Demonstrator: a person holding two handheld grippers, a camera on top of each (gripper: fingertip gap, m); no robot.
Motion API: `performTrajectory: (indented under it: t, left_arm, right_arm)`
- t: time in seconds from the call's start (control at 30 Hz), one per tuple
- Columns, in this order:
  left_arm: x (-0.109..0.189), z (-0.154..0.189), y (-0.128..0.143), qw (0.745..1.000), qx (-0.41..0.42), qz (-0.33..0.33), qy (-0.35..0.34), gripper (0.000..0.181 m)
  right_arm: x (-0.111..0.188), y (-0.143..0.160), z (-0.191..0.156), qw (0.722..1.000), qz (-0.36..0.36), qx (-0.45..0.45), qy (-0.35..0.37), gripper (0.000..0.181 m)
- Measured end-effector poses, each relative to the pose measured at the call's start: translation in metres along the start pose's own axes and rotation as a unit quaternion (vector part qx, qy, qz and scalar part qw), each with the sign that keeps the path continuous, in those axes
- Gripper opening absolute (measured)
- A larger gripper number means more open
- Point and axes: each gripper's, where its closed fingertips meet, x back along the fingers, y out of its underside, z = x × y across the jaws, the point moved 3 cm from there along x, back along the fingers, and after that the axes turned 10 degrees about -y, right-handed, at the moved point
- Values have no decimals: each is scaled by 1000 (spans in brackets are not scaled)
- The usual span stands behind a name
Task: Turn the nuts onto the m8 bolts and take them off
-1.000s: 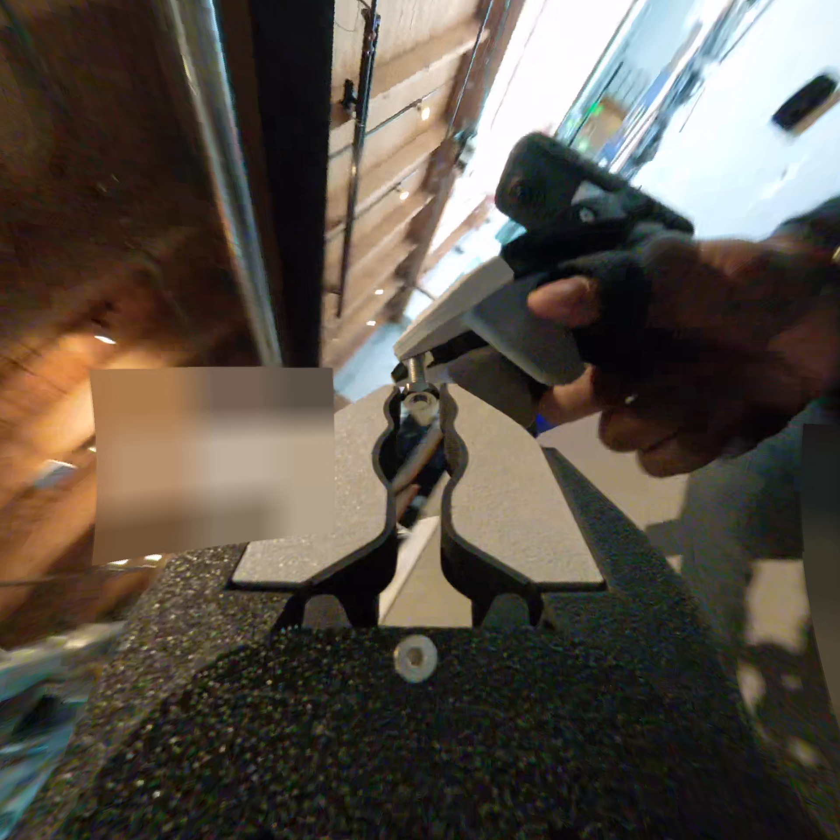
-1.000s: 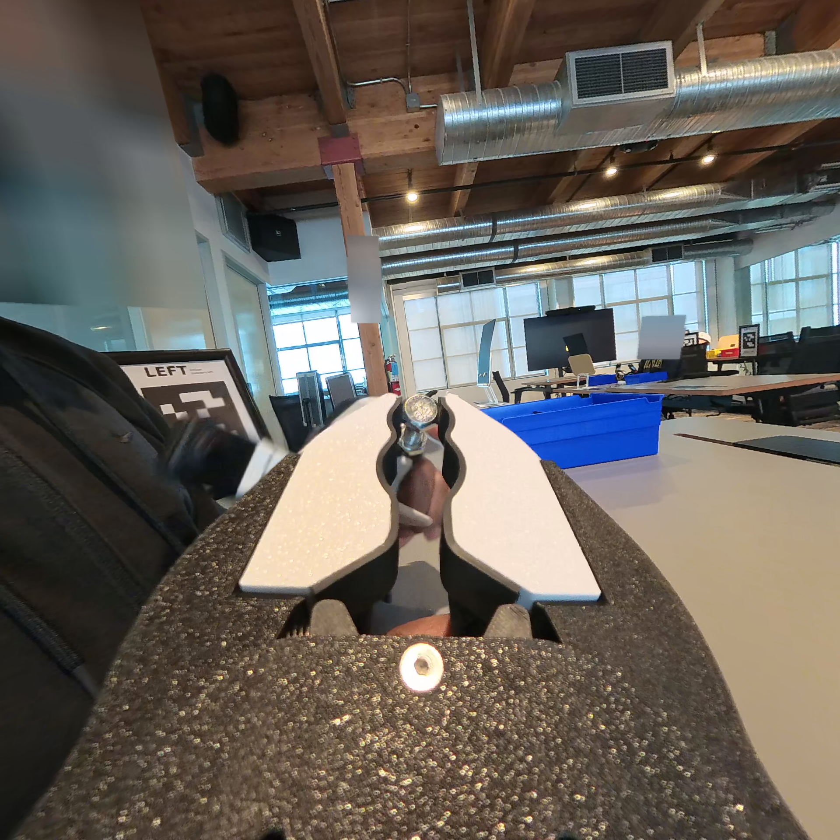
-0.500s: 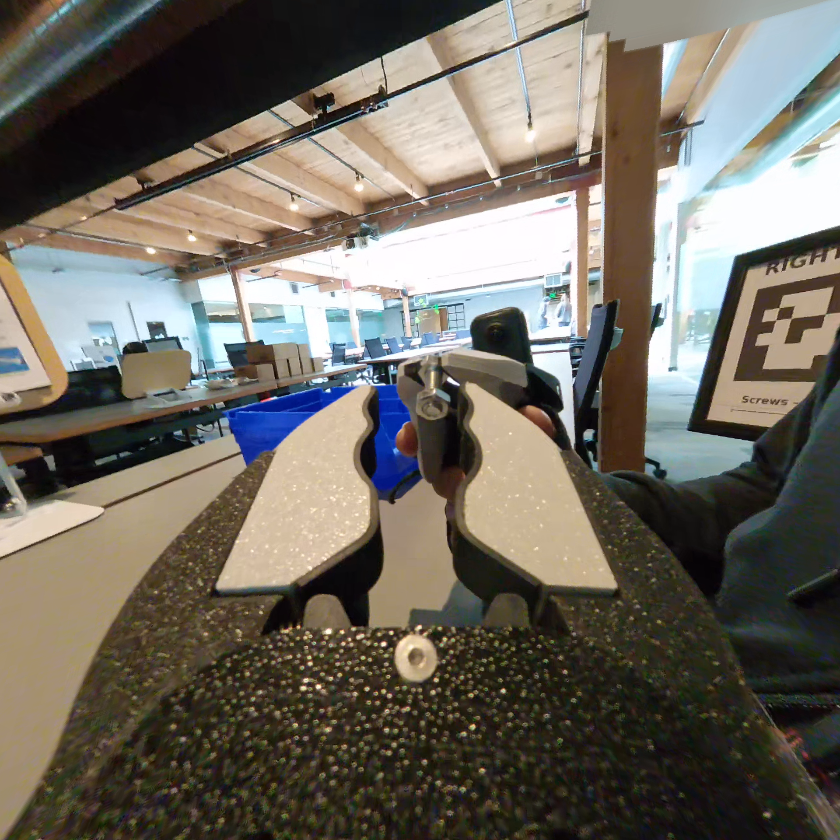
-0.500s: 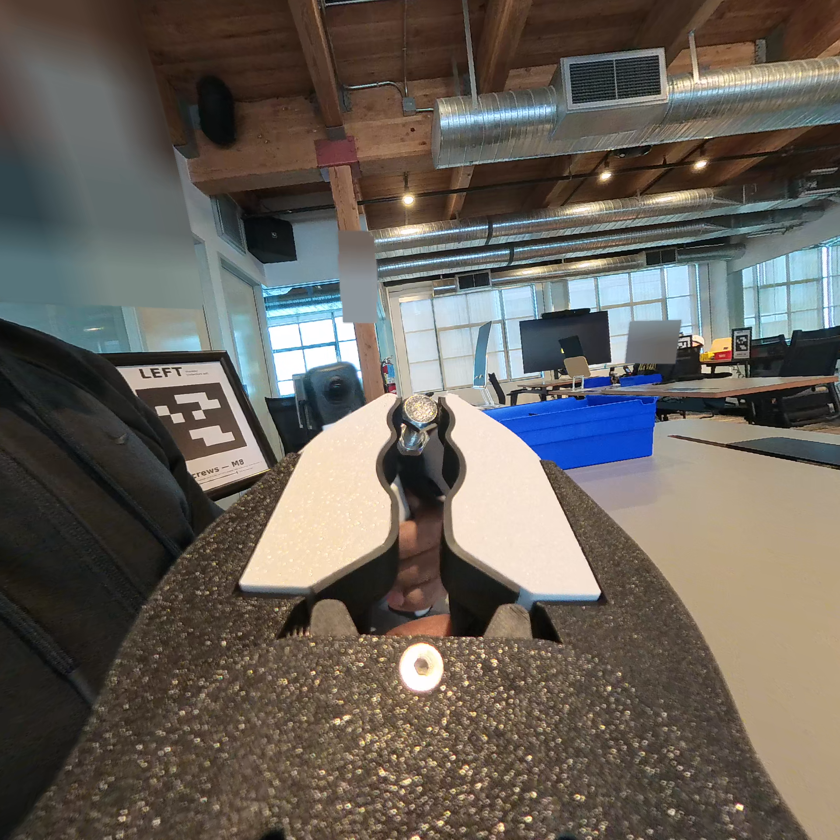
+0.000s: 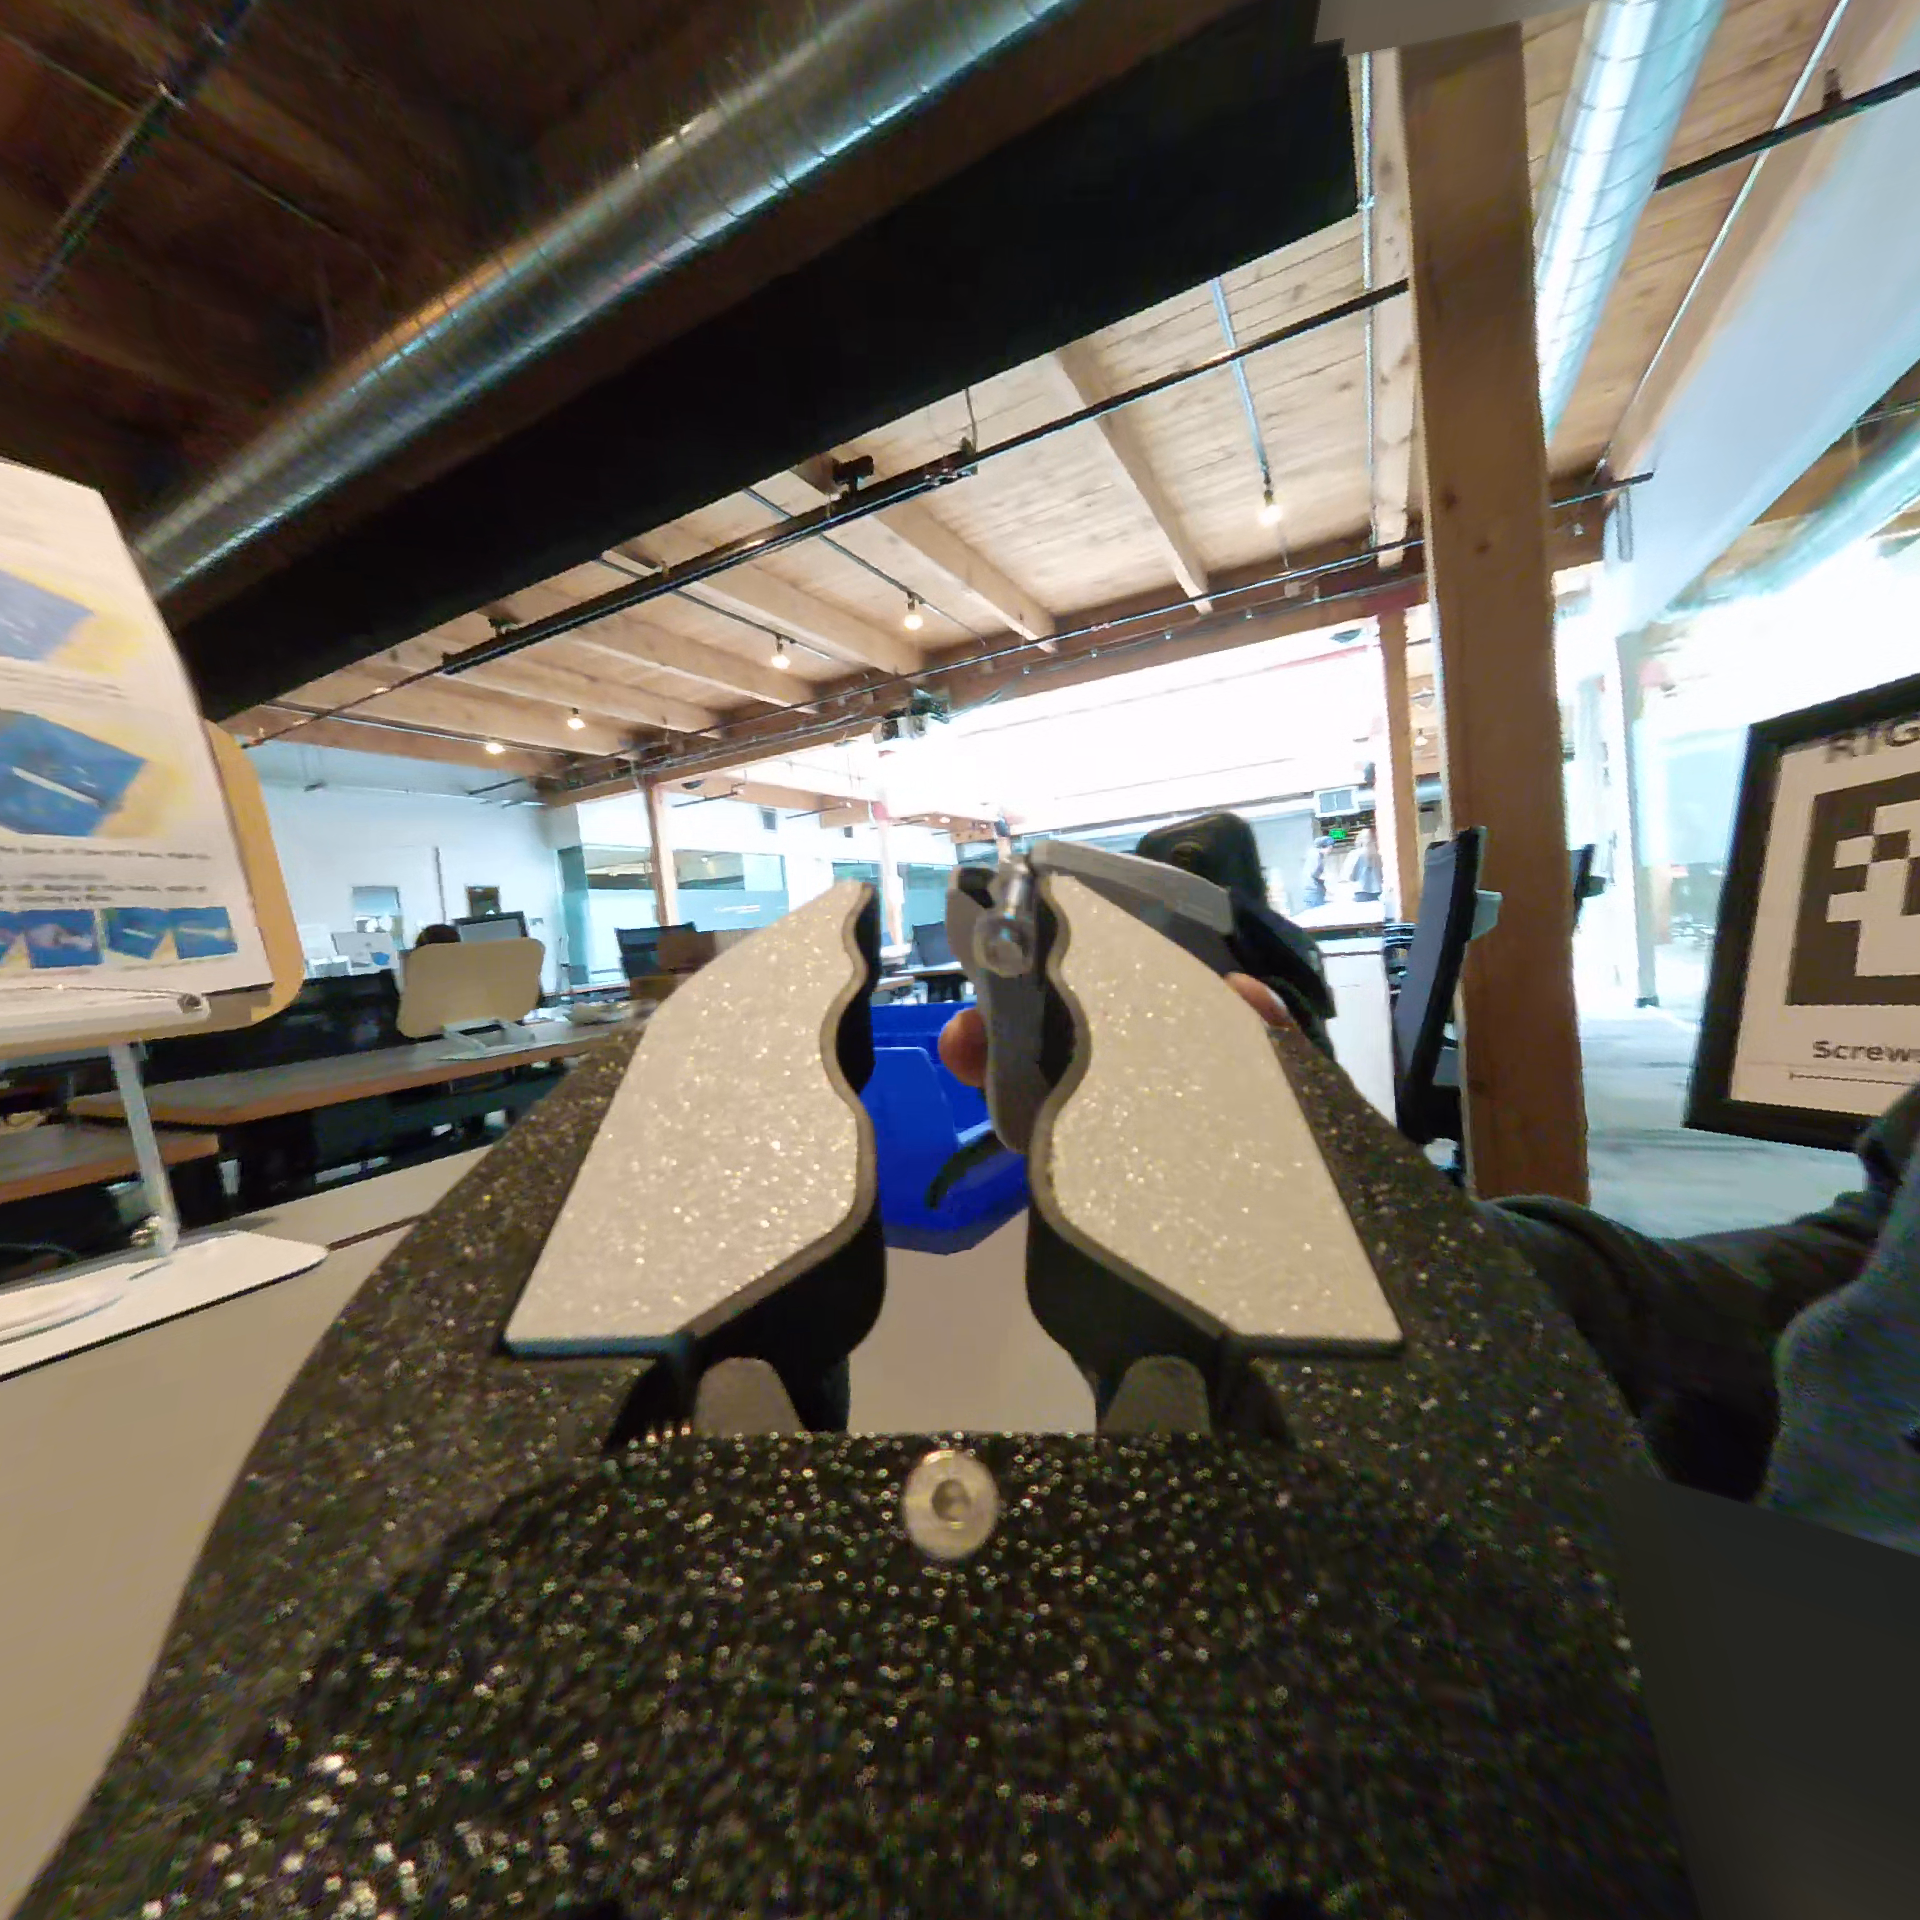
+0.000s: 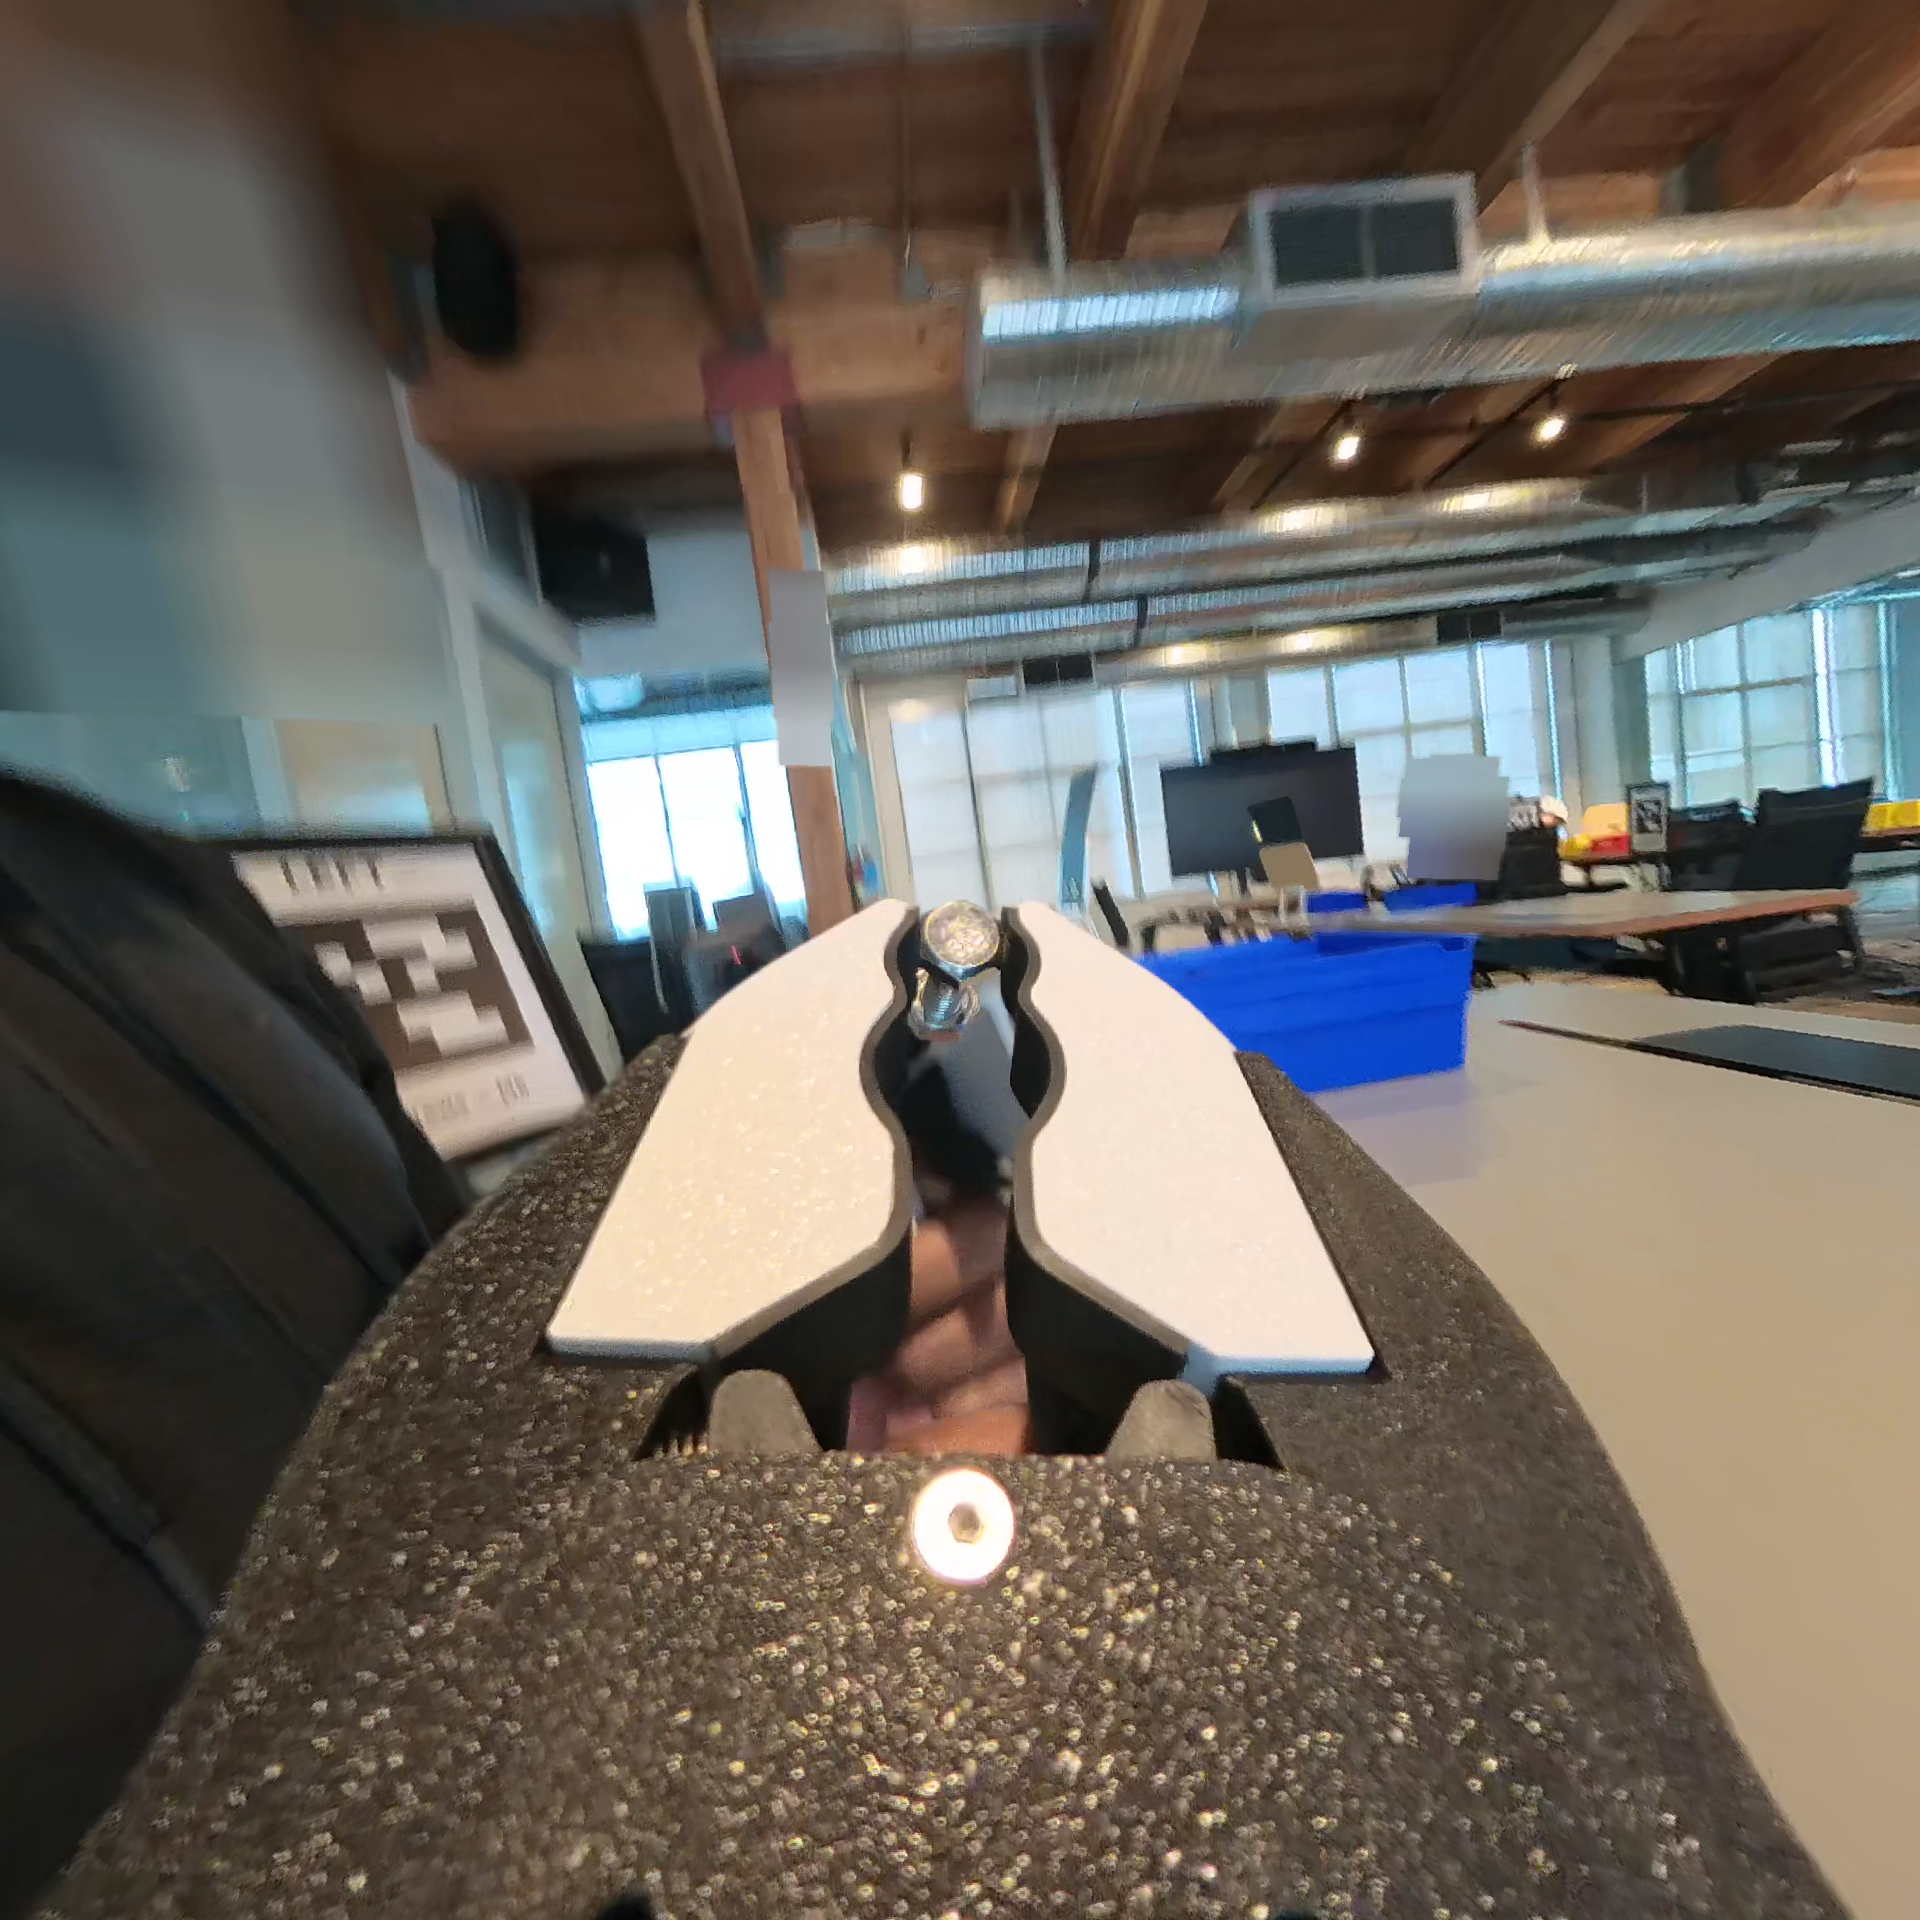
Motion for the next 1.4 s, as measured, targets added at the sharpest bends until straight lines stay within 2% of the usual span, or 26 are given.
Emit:
performTrajectory:
  t: [0.17, 0.4, 0.5, 1.13, 1.2, 1.27, 1.3, 1.37, 1.4]
  left_arm:
    - [-1, 5, 3, 998, 46, -11, 31, 27]
    - [-2, 20, 7, 991, 98, -24, 90, 27]
    - [-3, 20, 7, 990, 108, -25, 90, 27]
    - [-4, 19, 15, 988, 106, -64, 94, 15]
    - [-4, 19, 14, 993, 68, -61, 81, 15]
    - [-4, 21, 14, 996, -46, -50, 51, 15]
    - [-4, 23, 14, 990, -128, -42, 34, 14]
    - [-4, 23, 17, 955, -296, -27, 0, 15]
    - [-3, 22, 17, 943, -331, -22, -13, 15]
  right_arm:
    - [-5, -2, -5, 999, 46, -5, 11, 14]
    - [2, 2, -15, 998, 46, 17, 28, 14]
    - [4, 9, -13, 999, 32, 16, 40, 15]
    - [3, 9, -15, 998, 29, 31, 40, 15]
    - [2, 9, -15, 998, 28, 31, 42, 15]
    - [3, 9, -14, 998, 30, 28, 42, 15]
    - [3, 8, -15, 998, 33, 25, 40, 15]
    - [4, 8, -14, 998, 34, 24, 42, 15]
    - [3, 9, -13, 998, 30, 25, 46, 15]
